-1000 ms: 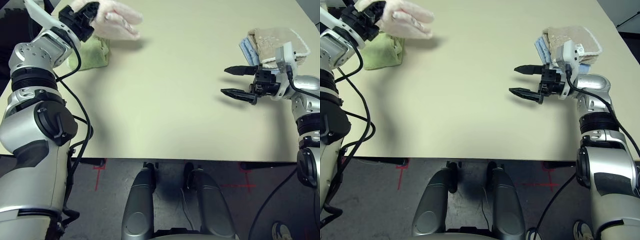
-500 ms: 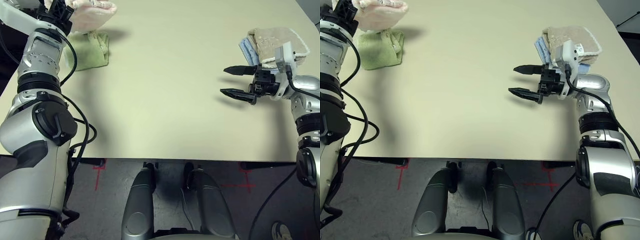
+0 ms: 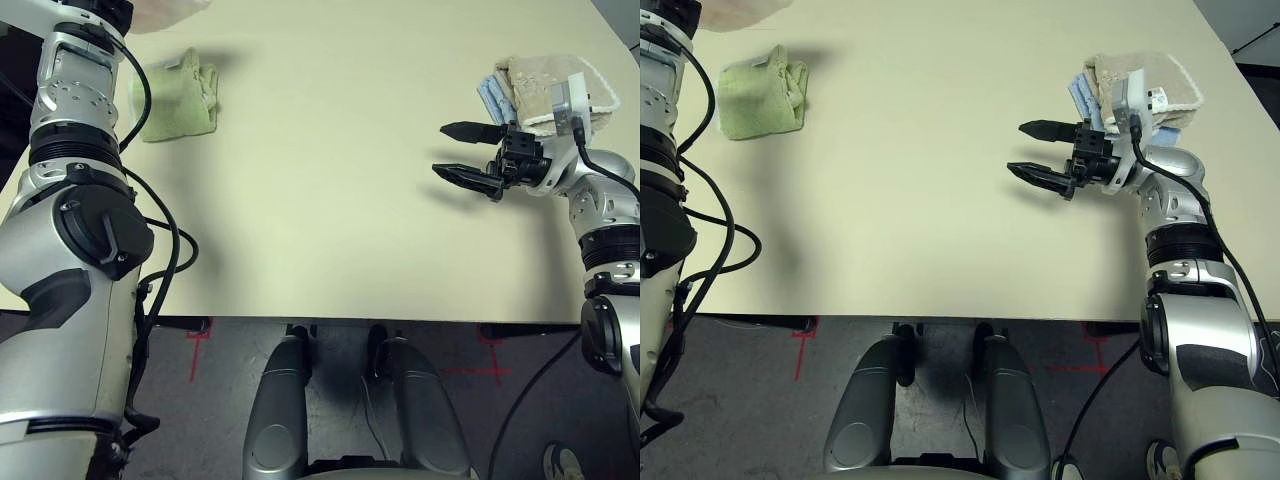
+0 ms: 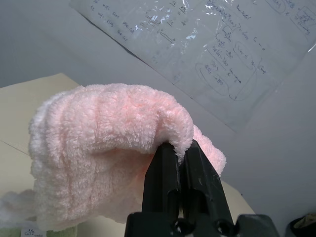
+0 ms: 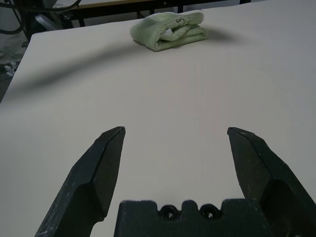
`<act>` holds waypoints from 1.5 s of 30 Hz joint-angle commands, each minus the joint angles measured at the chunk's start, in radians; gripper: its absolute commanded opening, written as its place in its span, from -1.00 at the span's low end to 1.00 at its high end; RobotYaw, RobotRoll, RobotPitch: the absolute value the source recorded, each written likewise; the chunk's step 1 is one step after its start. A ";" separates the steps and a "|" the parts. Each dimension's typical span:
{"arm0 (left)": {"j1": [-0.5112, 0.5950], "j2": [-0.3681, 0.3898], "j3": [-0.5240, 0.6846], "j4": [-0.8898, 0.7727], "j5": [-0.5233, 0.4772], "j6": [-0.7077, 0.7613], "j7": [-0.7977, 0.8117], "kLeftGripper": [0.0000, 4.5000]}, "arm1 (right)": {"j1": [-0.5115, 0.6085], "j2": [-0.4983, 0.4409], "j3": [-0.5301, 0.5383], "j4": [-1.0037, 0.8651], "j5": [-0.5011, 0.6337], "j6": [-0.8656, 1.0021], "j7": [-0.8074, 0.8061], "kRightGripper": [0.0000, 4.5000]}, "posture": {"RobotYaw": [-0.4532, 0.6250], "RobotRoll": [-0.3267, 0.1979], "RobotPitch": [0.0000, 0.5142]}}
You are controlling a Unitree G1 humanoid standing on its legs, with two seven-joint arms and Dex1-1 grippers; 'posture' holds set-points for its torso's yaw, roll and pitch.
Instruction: Fold the towel and set it aside.
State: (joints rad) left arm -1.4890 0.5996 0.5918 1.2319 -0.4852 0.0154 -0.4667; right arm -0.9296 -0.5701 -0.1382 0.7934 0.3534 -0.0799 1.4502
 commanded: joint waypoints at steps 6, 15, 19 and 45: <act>0.024 0.023 -0.018 0.012 0.034 -0.087 -0.001 -0.98 | 0.018 -0.008 -0.007 -0.016 0.013 0.008 0.004 1.00 | -0.08 0.25 0.12; 0.061 0.024 -0.034 0.035 0.074 -0.152 0.017 -0.98 | 0.027 -0.015 -0.004 -0.038 0.014 0.019 0.008 1.00 | -0.11 0.25 0.14; 0.079 0.015 -0.038 0.045 0.086 -0.171 0.029 -0.98 | 0.035 -0.021 -0.006 -0.056 0.016 0.029 0.007 1.00 | -0.11 0.25 0.14; 0.386 -0.186 -0.011 -0.269 -0.004 -0.081 0.263 -0.98 | 0.053 -0.012 0.001 -0.082 0.014 0.033 -0.007 1.00 | -0.11 0.25 0.11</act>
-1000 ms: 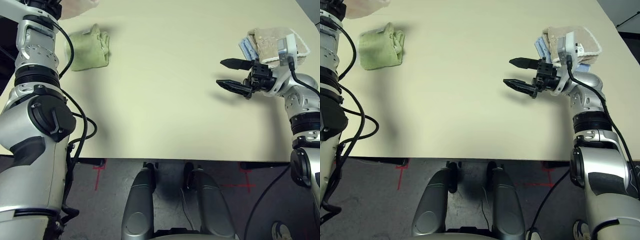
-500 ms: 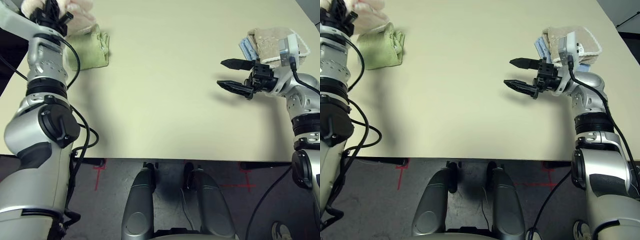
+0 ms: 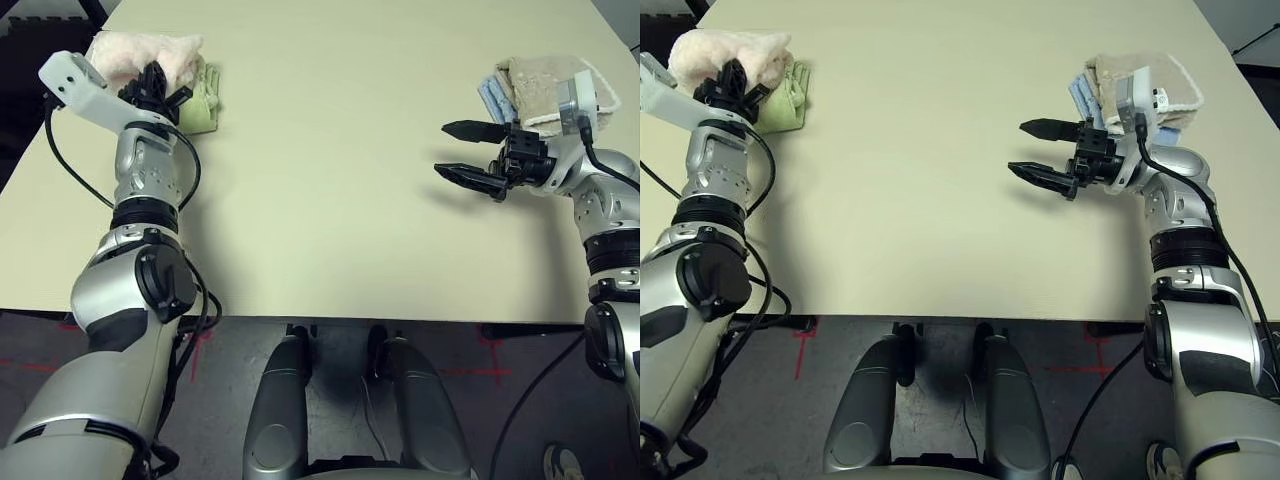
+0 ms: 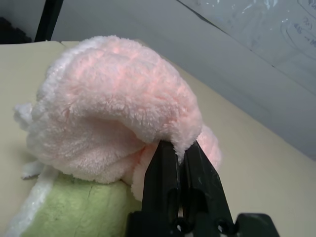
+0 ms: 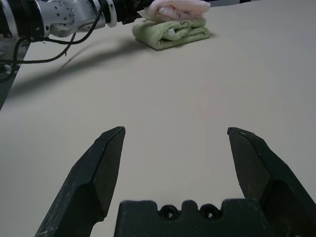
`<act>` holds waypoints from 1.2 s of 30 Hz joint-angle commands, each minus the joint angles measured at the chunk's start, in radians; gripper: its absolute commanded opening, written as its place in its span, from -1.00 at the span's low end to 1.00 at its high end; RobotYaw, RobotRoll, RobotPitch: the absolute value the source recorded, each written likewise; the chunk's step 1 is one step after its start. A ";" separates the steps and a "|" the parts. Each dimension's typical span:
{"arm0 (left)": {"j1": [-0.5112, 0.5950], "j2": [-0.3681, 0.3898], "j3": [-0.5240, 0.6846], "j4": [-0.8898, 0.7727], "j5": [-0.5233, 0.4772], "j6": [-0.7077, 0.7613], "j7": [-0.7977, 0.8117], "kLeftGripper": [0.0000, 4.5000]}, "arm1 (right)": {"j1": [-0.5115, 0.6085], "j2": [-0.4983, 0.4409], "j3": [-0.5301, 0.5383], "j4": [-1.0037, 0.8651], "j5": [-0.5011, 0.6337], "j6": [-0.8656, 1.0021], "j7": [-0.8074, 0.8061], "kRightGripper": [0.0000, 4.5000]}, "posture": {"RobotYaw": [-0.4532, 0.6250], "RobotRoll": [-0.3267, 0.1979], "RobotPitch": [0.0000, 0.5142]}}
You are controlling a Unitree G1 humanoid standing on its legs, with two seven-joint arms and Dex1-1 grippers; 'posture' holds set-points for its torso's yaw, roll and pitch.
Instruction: Fold the towel and set it aside.
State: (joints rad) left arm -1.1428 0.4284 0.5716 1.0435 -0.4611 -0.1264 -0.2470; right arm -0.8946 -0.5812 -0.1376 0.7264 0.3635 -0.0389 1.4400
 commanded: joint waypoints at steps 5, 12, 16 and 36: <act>0.044 -0.039 0.052 -0.211 -0.099 0.148 0.159 -0.98 | 0.012 0.010 0.007 -0.002 -0.003 -0.015 0.002 1.00 | -0.11 0.25 0.11; 0.050 -0.102 0.050 -0.413 -0.159 0.275 0.317 -0.98 | 0.012 0.011 0.009 -0.002 -0.004 -0.020 0.004 1.00 | -0.08 0.25 0.11; 0.101 -0.150 0.038 -0.548 -0.196 0.369 0.379 -0.98 | 0.014 0.010 0.010 -0.002 -0.005 -0.022 0.003 1.00 | -0.08 0.25 0.11; 0.167 -0.151 0.011 -0.577 -0.182 0.567 0.519 -0.32 | 0.004 0.014 0.017 0.008 -0.014 -0.036 0.005 1.00 | -0.07 0.25 0.11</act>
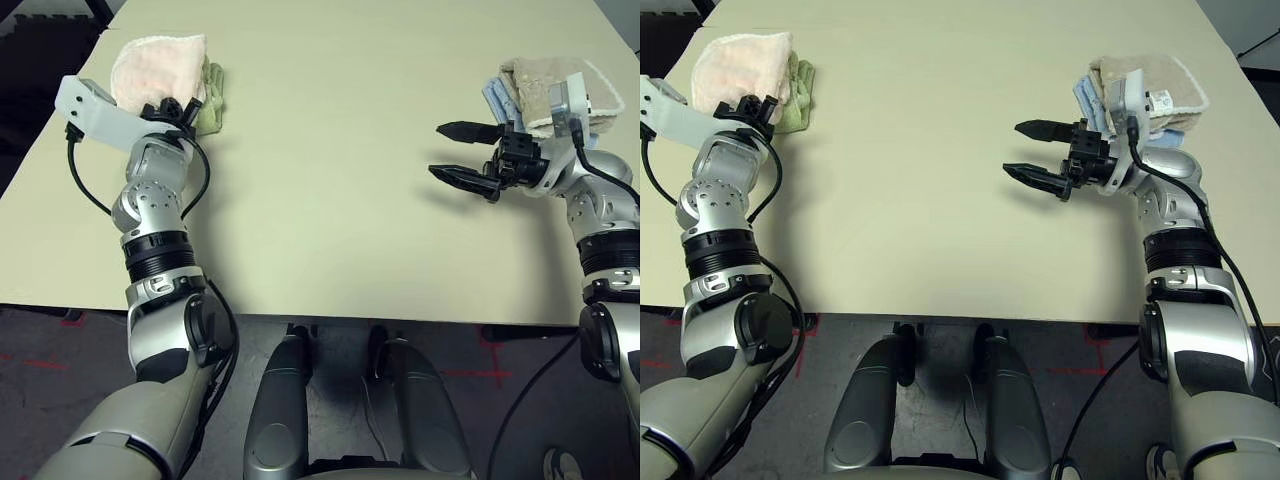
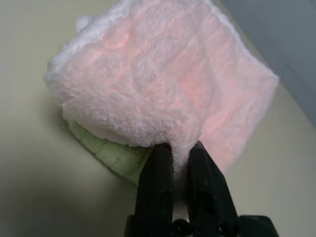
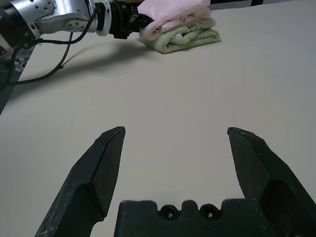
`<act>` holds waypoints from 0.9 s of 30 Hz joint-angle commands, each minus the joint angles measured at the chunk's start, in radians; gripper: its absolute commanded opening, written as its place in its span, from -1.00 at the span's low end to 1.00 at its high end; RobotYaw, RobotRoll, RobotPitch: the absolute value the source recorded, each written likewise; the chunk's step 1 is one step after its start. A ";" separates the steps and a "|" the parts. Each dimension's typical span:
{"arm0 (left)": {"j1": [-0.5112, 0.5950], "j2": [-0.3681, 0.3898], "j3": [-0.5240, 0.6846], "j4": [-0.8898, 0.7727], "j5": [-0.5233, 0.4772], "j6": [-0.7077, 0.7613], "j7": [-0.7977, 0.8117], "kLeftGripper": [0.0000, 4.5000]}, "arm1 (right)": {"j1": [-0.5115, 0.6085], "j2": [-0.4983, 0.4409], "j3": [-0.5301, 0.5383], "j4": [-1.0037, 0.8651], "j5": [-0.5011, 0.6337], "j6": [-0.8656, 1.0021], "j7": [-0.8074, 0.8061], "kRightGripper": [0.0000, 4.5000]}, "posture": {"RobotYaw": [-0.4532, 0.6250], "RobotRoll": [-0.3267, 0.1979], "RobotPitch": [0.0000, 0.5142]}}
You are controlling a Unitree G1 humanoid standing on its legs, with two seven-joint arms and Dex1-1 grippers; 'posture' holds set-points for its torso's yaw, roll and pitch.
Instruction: Fold the towel and set it aside.
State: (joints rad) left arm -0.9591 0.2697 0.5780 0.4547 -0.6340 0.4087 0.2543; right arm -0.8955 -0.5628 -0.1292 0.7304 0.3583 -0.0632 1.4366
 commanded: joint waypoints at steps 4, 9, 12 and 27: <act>-0.014 0.023 -0.007 -0.058 -0.036 0.145 0.031 0.34 | 0.006 -0.005 0.010 0.005 -0.012 -0.017 0.005 1.00 | -0.07 0.25 0.08; -0.017 0.065 0.008 -0.159 -0.087 0.308 0.056 0.98 | 0.002 -0.001 0.012 0.013 -0.016 -0.024 0.006 1.00 | -0.05 0.25 0.07; -0.039 0.106 0.019 -0.239 -0.173 0.527 0.089 0.98 | -0.002 0.005 0.014 0.019 -0.017 -0.028 0.007 1.00 | -0.04 0.25 0.06; -0.100 0.425 -0.243 -0.359 -0.352 1.037 -0.457 0.98 | -0.042 0.035 0.018 0.075 -0.024 -0.061 0.007 1.00 | 0.00 0.25 0.01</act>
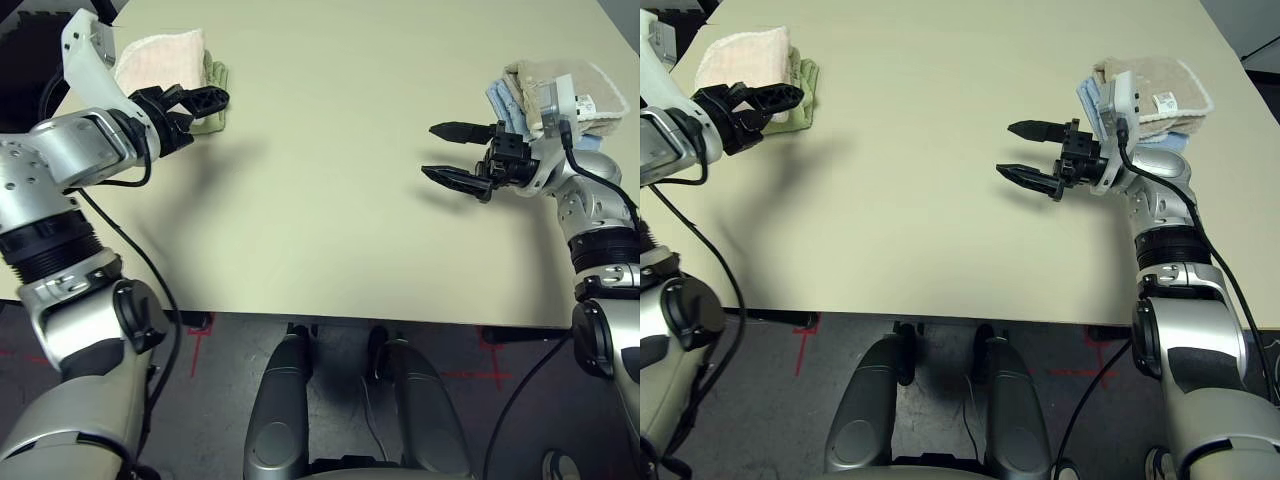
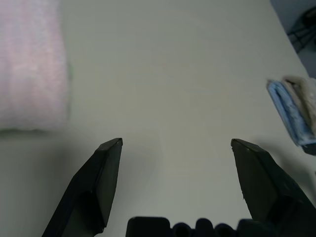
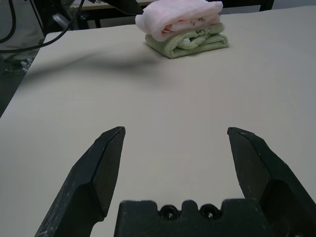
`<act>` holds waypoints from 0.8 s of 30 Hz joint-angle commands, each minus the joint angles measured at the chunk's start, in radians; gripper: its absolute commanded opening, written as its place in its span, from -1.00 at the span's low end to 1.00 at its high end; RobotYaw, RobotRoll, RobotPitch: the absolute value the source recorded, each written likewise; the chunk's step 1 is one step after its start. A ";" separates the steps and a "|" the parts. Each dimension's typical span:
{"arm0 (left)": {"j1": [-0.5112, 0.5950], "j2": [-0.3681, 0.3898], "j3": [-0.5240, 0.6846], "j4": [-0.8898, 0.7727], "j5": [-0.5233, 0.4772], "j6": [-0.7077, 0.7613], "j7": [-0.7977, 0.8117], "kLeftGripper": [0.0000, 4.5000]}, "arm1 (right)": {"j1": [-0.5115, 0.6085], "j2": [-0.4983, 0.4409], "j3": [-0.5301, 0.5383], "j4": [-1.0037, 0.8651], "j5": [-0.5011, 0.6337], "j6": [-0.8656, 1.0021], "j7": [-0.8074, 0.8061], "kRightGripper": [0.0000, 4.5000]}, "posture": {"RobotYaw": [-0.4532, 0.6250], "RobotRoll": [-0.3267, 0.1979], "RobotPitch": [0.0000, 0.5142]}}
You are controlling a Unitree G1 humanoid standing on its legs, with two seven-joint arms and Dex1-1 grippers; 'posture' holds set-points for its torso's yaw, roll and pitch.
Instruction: Fold the towel and set it aside.
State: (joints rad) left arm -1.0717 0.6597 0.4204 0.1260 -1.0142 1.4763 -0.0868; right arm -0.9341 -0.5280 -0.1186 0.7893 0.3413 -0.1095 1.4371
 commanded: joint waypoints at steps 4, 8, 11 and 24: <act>0.092 0.094 -0.270 -0.033 0.222 -0.360 -0.358 0.98 | -0.016 0.019 -0.027 0.023 0.011 -0.003 -0.060 1.00 | -0.02 0.25 0.02; 0.153 0.054 -0.365 0.050 0.407 -0.674 -0.477 0.98 | -0.044 0.060 -0.090 0.051 0.030 0.003 -0.236 1.00 | -0.03 0.25 0.00; 0.149 -0.030 -0.375 0.186 0.506 -0.865 -0.474 0.98 | -0.046 0.094 -0.095 0.080 -0.015 -0.025 -0.410 1.00 | -0.03 0.25 0.00; 0.009 -0.219 -0.285 0.676 0.829 -1.623 -0.145 0.98 | -0.112 0.075 -0.142 0.297 -0.140 -0.132 -1.029 1.00 | -0.09 0.25 -0.06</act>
State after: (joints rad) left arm -1.0871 0.4473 0.1189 0.7528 -0.2102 -0.1048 -0.2602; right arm -1.0560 -0.4325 -0.2382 1.0463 0.2085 -0.2393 0.4462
